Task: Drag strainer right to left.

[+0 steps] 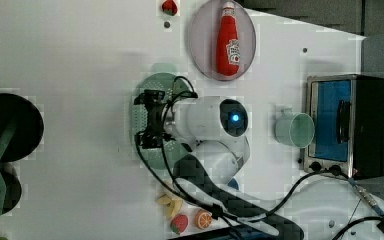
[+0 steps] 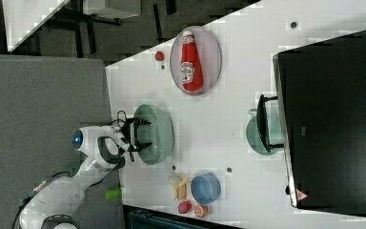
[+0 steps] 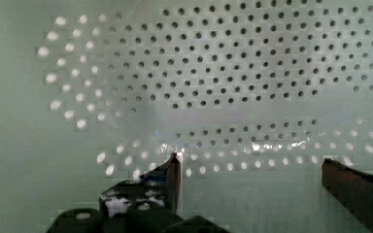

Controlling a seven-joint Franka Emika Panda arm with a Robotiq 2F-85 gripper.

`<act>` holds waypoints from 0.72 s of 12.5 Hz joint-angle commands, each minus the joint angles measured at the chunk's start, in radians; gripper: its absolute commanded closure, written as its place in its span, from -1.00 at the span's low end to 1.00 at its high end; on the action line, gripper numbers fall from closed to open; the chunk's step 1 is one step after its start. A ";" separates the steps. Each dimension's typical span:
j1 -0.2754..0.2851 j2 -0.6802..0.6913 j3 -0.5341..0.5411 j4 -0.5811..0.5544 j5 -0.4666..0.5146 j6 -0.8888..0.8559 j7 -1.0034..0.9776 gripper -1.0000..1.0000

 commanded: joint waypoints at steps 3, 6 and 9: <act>0.055 0.027 -0.003 0.057 -0.005 0.009 0.069 -1.00; 0.062 0.003 0.003 0.061 -0.007 -0.014 0.057 -1.00; 0.051 -0.119 0.003 0.060 -0.007 -0.194 -0.047 -1.00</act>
